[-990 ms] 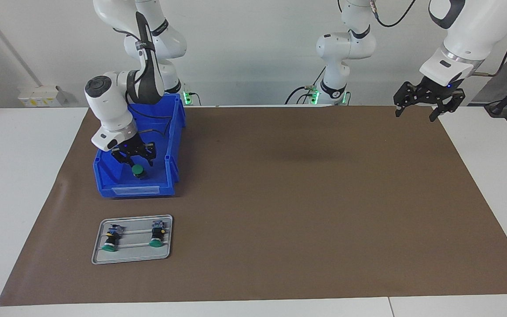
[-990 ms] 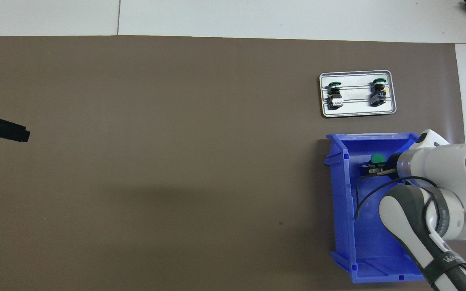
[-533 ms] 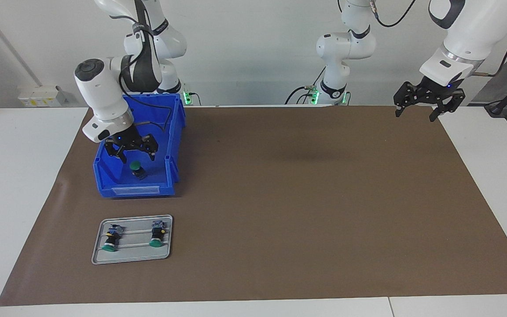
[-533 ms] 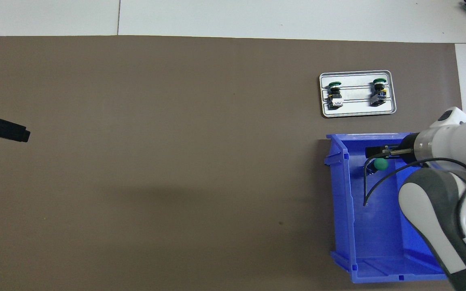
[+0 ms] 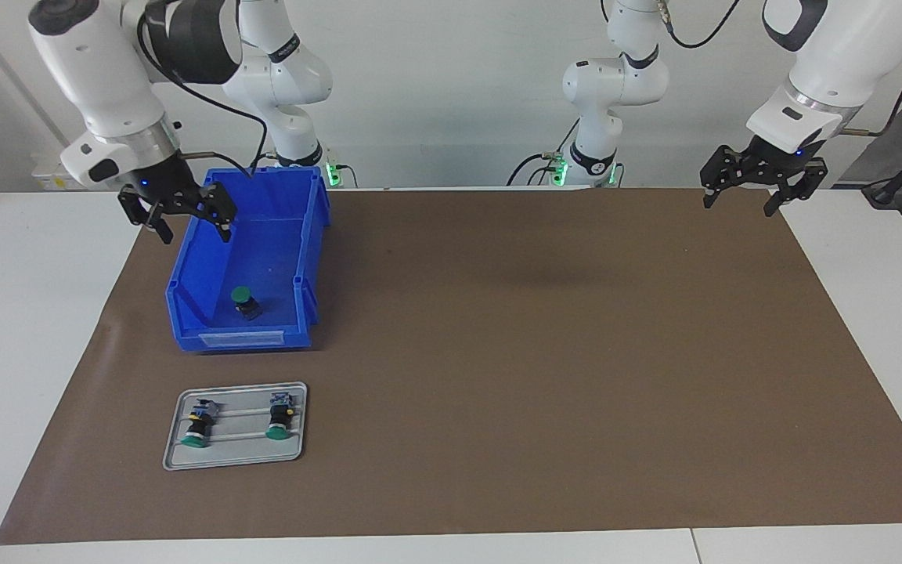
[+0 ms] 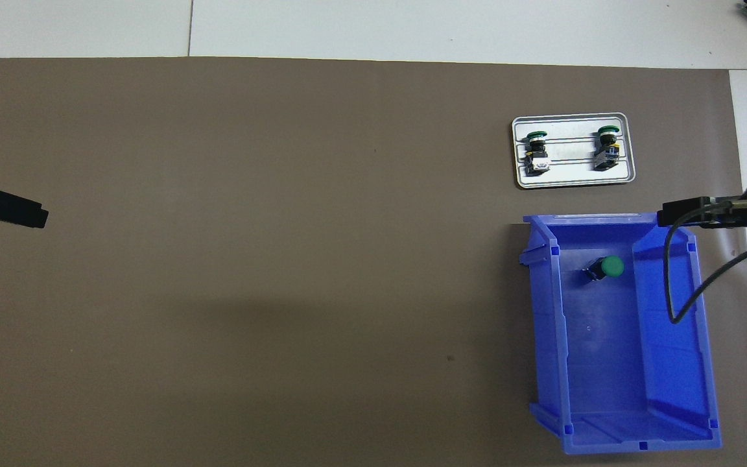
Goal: Place and press button with both arms
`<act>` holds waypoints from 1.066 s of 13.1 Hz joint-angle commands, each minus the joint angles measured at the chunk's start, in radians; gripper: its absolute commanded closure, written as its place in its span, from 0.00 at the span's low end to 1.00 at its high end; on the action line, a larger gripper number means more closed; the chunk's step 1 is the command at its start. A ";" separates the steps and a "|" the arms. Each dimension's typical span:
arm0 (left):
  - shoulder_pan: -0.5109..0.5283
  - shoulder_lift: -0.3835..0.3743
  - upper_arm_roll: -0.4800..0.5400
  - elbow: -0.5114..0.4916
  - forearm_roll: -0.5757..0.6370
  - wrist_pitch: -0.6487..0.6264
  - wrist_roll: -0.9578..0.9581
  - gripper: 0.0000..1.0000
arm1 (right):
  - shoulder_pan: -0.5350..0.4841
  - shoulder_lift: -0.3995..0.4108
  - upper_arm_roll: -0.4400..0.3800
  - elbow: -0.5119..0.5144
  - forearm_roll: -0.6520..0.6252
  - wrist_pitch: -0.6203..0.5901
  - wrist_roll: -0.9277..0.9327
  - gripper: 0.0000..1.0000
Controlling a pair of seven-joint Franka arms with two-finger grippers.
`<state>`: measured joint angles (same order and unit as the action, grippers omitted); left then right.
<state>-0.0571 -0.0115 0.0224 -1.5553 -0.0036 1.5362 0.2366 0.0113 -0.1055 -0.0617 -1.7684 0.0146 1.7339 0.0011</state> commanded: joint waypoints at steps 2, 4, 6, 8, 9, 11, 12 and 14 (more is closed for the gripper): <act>0.008 -0.025 -0.006 -0.028 0.014 -0.004 0.006 0.00 | -0.019 0.067 0.008 0.266 -0.010 -0.274 0.078 0.00; 0.008 -0.025 -0.006 -0.028 0.014 -0.002 0.006 0.00 | -0.019 0.078 0.008 0.277 -0.025 -0.291 0.108 0.00; 0.008 -0.025 -0.006 -0.028 0.014 -0.002 0.006 0.00 | -0.028 0.050 0.003 0.228 -0.025 -0.307 0.103 0.00; 0.008 -0.025 -0.006 -0.028 0.014 -0.002 0.006 0.00 | -0.036 0.038 0.003 0.201 -0.027 -0.309 0.094 0.00; 0.008 -0.025 -0.006 -0.028 0.014 -0.002 0.006 0.00 | -0.040 0.036 0.005 0.198 -0.025 -0.303 0.070 0.00; 0.008 -0.025 -0.006 -0.028 0.014 -0.002 0.006 0.00 | -0.039 0.039 0.005 0.198 -0.024 -0.251 0.025 0.00; 0.008 -0.025 -0.006 -0.028 0.014 -0.002 0.006 0.00 | -0.031 0.043 0.010 0.202 -0.027 -0.243 0.010 0.00; 0.008 -0.025 -0.006 -0.028 0.014 -0.002 0.006 0.00 | -0.028 0.043 0.017 0.205 -0.028 -0.252 0.008 0.00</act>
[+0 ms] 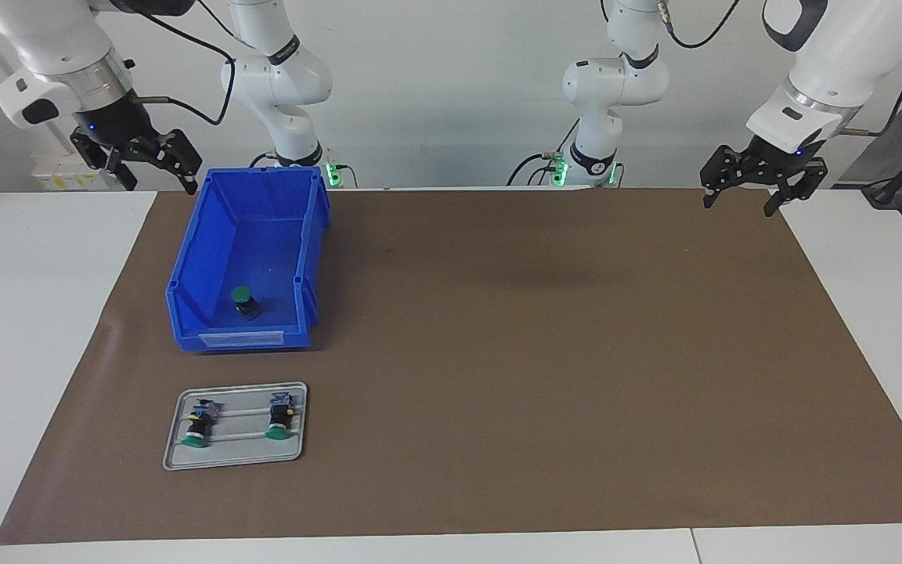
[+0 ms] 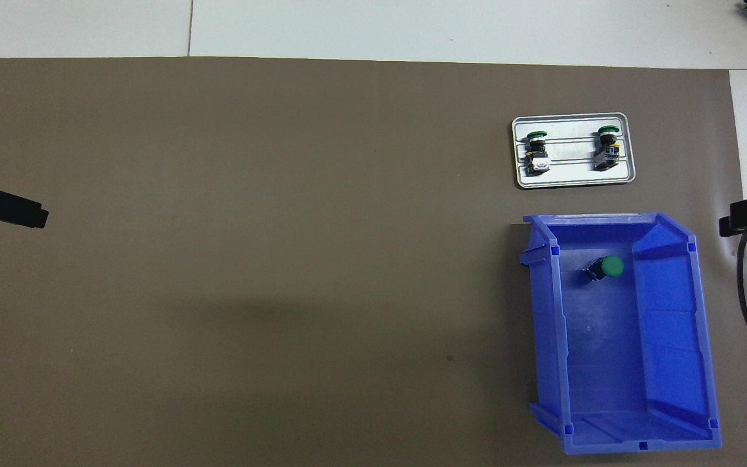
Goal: Place and press button with both arms
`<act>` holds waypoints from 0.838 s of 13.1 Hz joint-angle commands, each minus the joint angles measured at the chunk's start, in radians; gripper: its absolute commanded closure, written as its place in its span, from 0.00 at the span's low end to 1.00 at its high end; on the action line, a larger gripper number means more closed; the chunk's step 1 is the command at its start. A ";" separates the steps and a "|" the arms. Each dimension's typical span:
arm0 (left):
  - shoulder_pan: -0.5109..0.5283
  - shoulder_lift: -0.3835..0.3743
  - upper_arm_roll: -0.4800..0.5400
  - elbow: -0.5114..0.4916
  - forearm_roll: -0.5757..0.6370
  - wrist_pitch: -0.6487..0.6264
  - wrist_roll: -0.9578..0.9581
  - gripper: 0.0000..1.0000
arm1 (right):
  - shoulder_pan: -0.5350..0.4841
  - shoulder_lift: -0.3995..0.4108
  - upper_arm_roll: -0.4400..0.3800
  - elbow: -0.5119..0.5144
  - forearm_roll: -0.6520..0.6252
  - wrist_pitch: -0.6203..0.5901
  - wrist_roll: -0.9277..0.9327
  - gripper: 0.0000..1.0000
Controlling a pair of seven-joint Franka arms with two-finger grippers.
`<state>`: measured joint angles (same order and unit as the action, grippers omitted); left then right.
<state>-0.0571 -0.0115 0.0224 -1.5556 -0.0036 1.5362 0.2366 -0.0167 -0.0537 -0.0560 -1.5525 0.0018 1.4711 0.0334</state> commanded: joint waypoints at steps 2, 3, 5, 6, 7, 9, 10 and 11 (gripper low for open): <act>0.008 -0.025 -0.006 -0.028 0.014 -0.002 0.006 0.00 | 0.012 -0.008 0.013 -0.009 -0.040 0.011 -0.050 0.00; 0.008 -0.025 -0.006 -0.028 0.014 -0.004 0.006 0.00 | 0.033 -0.008 0.013 -0.008 -0.066 0.011 -0.055 0.00; 0.008 -0.025 -0.006 -0.026 0.014 -0.002 0.006 0.00 | 0.040 -0.008 0.015 -0.008 -0.063 0.011 -0.044 0.00; 0.008 -0.025 -0.006 -0.026 0.014 -0.002 0.006 0.00 | 0.040 -0.008 0.015 -0.008 -0.065 0.008 -0.044 0.00; 0.008 -0.025 -0.006 -0.026 0.014 -0.002 0.006 0.00 | 0.040 -0.008 0.015 -0.006 -0.063 0.009 -0.044 0.00; 0.008 -0.025 -0.006 -0.028 0.014 -0.002 0.006 0.00 | 0.035 -0.009 0.012 -0.006 -0.054 0.008 -0.037 0.00; 0.008 -0.025 -0.006 -0.026 0.014 -0.002 0.006 0.00 | 0.035 -0.012 0.010 -0.009 -0.054 0.008 -0.035 0.00; 0.008 -0.027 -0.006 -0.028 0.014 -0.002 0.006 0.00 | 0.032 -0.014 0.010 -0.012 -0.056 0.008 -0.035 0.00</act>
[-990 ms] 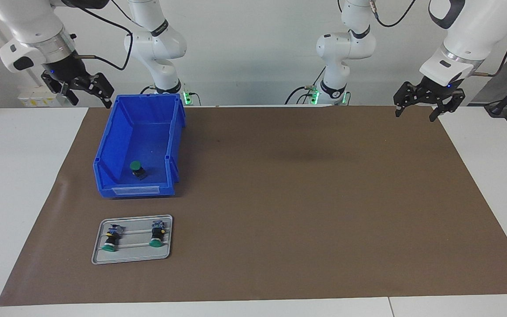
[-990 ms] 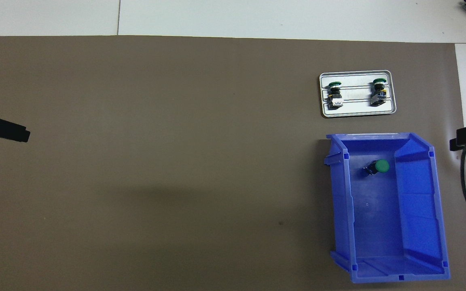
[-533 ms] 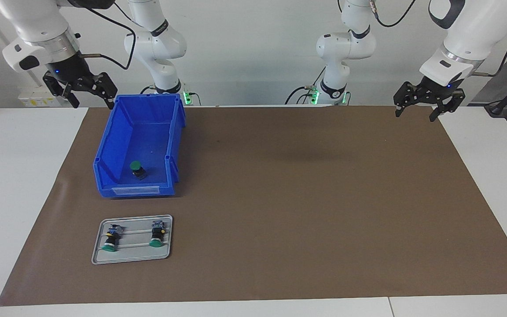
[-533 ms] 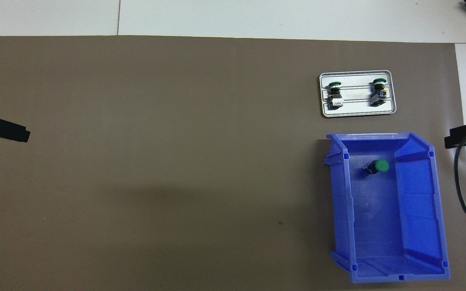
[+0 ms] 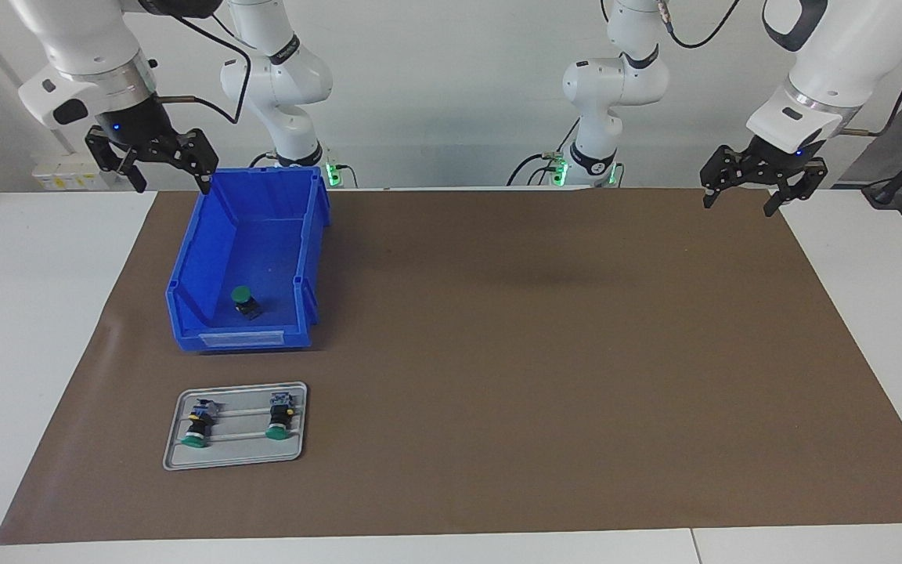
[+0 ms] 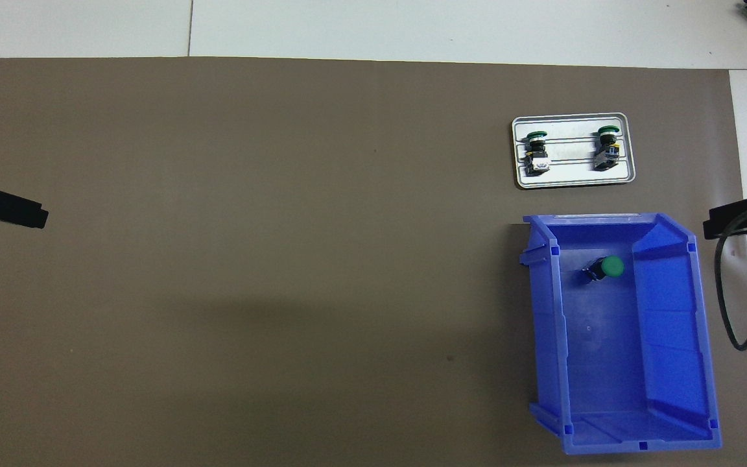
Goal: Place and press button with both arms
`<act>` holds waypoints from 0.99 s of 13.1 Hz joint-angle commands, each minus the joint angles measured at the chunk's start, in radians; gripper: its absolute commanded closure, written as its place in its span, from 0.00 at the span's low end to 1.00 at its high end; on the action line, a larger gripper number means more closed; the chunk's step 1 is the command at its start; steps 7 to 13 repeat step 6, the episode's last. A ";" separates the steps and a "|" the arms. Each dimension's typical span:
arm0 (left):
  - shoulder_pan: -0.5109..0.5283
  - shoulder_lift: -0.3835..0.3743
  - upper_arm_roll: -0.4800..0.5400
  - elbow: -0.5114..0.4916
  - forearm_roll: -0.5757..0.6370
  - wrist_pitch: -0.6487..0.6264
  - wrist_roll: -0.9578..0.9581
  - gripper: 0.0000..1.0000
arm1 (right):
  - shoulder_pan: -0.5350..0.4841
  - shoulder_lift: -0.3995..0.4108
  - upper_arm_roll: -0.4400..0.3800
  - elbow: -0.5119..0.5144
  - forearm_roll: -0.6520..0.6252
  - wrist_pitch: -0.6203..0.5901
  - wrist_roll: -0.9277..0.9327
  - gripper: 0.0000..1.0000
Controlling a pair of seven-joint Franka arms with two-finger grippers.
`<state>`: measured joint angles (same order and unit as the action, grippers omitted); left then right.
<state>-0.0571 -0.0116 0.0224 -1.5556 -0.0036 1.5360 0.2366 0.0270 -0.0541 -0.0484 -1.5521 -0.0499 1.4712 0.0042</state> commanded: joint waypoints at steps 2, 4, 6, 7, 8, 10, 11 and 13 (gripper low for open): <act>0.008 -0.025 -0.006 -0.026 0.014 -0.002 0.006 0.00 | -0.010 -0.013 0.004 -0.013 -0.004 0.008 -0.006 0.00; 0.008 -0.025 -0.006 -0.027 0.014 -0.002 0.006 0.00 | -0.010 -0.015 0.002 -0.013 -0.005 0.008 -0.006 0.00; 0.008 -0.025 -0.006 -0.026 0.014 -0.002 0.006 0.00 | -0.012 -0.016 0.004 -0.017 -0.007 0.005 -0.006 0.00; 0.008 -0.025 -0.006 -0.026 0.014 -0.002 0.006 0.00 | -0.012 -0.016 0.004 -0.017 -0.007 0.005 -0.006 0.00; 0.008 -0.025 -0.006 -0.026 0.014 -0.002 0.006 0.00 | -0.012 -0.016 0.004 -0.017 -0.007 0.005 -0.006 0.00; 0.008 -0.025 -0.006 -0.026 0.014 -0.002 0.006 0.00 | -0.012 -0.016 0.004 -0.017 -0.007 0.005 -0.006 0.00; 0.008 -0.025 -0.006 -0.026 0.014 -0.002 0.006 0.00 | -0.012 -0.016 0.004 -0.017 -0.007 0.005 -0.006 0.00; 0.008 -0.025 -0.006 -0.026 0.014 -0.002 0.006 0.00 | -0.012 -0.016 0.004 -0.017 -0.007 0.005 -0.006 0.00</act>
